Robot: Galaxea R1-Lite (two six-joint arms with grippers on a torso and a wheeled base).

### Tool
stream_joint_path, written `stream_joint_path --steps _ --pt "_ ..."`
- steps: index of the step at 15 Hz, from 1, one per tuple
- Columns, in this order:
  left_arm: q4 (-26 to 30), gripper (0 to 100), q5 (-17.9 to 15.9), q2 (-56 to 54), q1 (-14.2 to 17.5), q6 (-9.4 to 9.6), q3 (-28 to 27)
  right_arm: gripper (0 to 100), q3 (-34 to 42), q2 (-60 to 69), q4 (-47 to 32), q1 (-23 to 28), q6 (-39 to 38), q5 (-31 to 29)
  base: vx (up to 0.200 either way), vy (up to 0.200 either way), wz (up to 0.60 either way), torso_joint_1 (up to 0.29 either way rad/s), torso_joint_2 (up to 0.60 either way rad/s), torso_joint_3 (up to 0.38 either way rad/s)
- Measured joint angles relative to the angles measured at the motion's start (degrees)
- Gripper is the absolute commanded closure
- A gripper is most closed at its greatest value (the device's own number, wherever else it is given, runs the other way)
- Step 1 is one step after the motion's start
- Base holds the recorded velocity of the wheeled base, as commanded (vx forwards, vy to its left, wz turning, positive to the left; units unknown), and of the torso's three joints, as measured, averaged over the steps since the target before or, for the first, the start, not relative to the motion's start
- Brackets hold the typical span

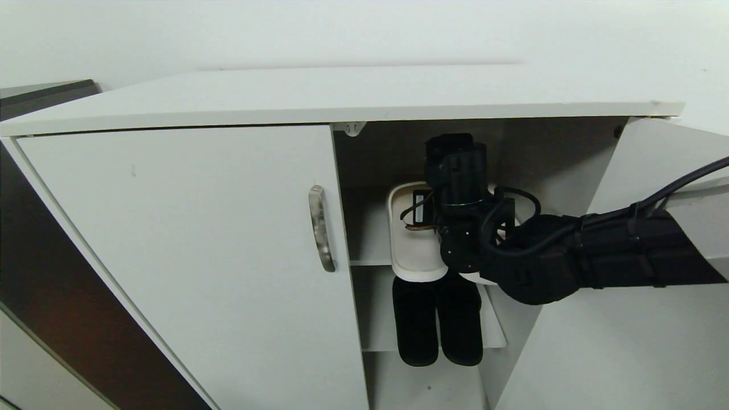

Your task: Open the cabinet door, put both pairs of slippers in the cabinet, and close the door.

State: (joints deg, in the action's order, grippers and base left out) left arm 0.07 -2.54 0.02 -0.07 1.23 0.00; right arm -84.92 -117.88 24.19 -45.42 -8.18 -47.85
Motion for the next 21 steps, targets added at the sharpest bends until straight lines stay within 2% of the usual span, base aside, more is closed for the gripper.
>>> stream_joint_path --steps 6,12,13,18,21 --pt "-0.02 100 0.07 0.0 0.0 -0.11 0.0 100 -10.39 -4.41 -5.0 2.07 0.02 0.15 0.0 0.0 0.0 0.0 0.0 0.0" --pt "-0.02 100 0.07 0.0 0.05 -0.15 0.0 100 -11.74 -6.84 -5.14 2.82 -0.05 0.72 0.0 0.0 0.0 0.0 0.0 0.0" --pt "-0.02 100 0.07 0.0 0.02 -0.15 0.0 0 -11.74 -6.99 -5.14 2.86 -0.02 0.8 0.0 0.0 0.0 0.0 0.0 0.0" --pt "-0.05 100 0.22 0.0 0.05 -0.2 0.0 0 -10.89 -6.81 -5.08 2.76 -0.18 0.77 0.0 0.0 0.0 0.0 0.0 0.0" --pt "-0.02 100 0.24 0.0 0.02 -0.2 0.0 0 -6.23 -3.78 -4.68 1.68 -0.2 0.56 0.0 0.0 0.0 0.0 0.0 0.0"
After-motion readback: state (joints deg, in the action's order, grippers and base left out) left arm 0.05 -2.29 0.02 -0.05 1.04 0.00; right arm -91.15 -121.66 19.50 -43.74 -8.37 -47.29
